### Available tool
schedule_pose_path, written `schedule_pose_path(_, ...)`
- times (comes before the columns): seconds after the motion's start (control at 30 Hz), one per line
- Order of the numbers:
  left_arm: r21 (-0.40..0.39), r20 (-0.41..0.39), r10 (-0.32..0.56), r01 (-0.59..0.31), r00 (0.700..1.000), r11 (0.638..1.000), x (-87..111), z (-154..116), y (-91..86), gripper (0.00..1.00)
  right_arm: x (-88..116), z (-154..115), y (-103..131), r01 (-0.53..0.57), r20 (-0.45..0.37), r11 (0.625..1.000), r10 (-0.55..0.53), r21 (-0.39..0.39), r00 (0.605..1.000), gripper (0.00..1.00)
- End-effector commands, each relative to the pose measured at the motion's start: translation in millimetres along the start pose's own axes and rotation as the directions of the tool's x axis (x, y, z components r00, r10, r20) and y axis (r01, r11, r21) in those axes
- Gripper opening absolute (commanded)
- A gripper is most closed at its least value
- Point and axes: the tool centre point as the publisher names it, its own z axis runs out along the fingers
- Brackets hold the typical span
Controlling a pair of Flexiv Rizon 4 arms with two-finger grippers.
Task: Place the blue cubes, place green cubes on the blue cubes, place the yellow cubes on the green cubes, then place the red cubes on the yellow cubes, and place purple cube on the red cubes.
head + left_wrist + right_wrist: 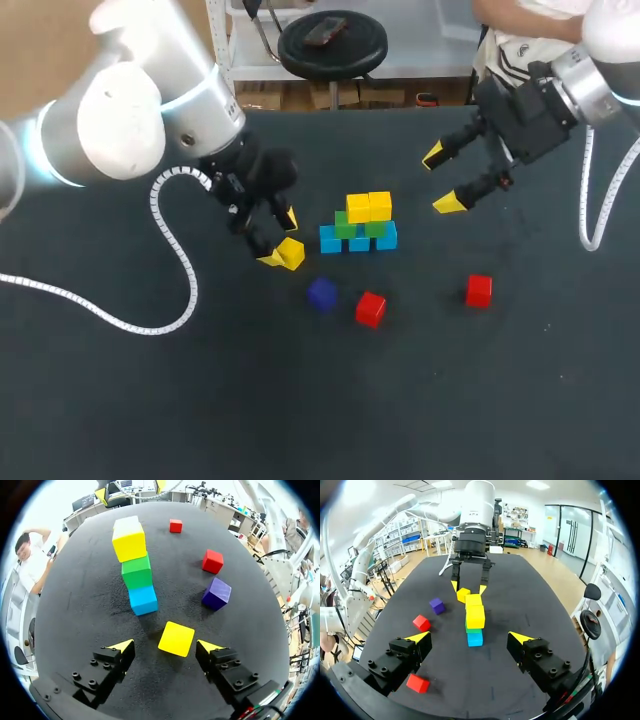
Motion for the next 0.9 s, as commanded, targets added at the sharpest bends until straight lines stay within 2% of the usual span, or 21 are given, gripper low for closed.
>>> schedule_pose_path(0.03,0.002,0.003,0.004,-0.004,1.000,1.000,-0.6,1.9,-1.3,0.78,0.0,-0.3,1.0,0.001,0.001,1.000,-0.001,0.002,1.000,1.00)
schedule_pose_path(0.13,0.004,0.002,0.006,-0.006,1.000,1.000,-1.6,3.3,-0.9,0.85,0.0,-0.3,1.0,0.001,0.001,1.000,-0.001,0.002,1.000,1.00)
schedule_pose_path(0.2,0.005,0.001,0.005,-0.005,1.000,1.000,-2.2,4.5,-0.4,1.00,0.0,-0.3,1.0,0.001,0.001,1.000,-0.001,0.002,1.000,1.00)
schedule_pose_path(0.33,0.000,0.001,0.015,-0.015,1.000,1.000,-4.1,4.7,-0.3,1.00,0.0,-0.3,1.0,0.001,0.001,1.000,-0.001,0.002,1.000,1.00)
schedule_pose_path(0.37,0.000,0.001,0.016,-0.016,1.000,1.000,-4.3,4.8,-0.4,0.96,0.0,-0.3,1.0,0.001,0.001,1.000,-0.001,0.002,1.000,1.00)
schedule_pose_path(0.4,-0.001,0.002,0.022,-0.022,1.000,1.000,-4.7,4.8,-0.6,0.78,0.0,-0.3,1.0,0.001,0.001,1.000,-0.001,0.002,1.000,1.00)
schedule_pose_path(0.43,-0.001,0.000,0.024,-0.024,1.000,1.000,-5.0,4.8,-0.7,0.45,0.0,-0.3,1.0,0.001,0.001,1.000,-0.001,0.002,1.000,1.00)
schedule_pose_path(0.5,-0.001,-0.007,0.028,-0.028,1.000,1.000,-4.9,4.8,-0.7,0.36,0.0,-0.3,1.0,0.001,0.001,1.000,-0.001,0.002,1.000,1.00)
schedule_pose_path(0.53,-0.003,-0.011,0.029,-0.029,1.000,1.000,-4.8,4.8,-0.7,0.15,0.0,-0.3,1.0,0.001,0.001,1.000,-0.001,0.002,1.000,1.00)
schedule_pose_path(0.57,-0.003,-0.011,0.029,-0.029,1.000,1.000,-4.8,4.8,-0.7,0.00,0.0,-0.3,1.0,0.001,0.001,1.000,-0.001,0.002,1.000,1.00)
schedule_pose_path(0.7,-0.033,0.007,0.015,-0.014,1.000,0.999,-2.6,3.4,-2.1,0.00,0.0,-0.3,1.0,0.001,0.001,1.000,-0.001,0.002,1.000,1.00)
schedule_pose_path(0.77,-0.073,0.020,-0.030,0.032,0.999,0.997,1.0,-3.6,-3.2,0.00,0.0,-0.3,1.0,0.001,0.001,1.000,-0.001,0.002,1.000,1.00)
schedule_pose_path(0.9,-0.158,0.103,-0.150,0.165,0.983,0.974,12.1,-23.5,-4.8,0.00,0.0,-0.3,1.0,0.001,0.001,1.000,-0.001,0.002,1.000,1.00)
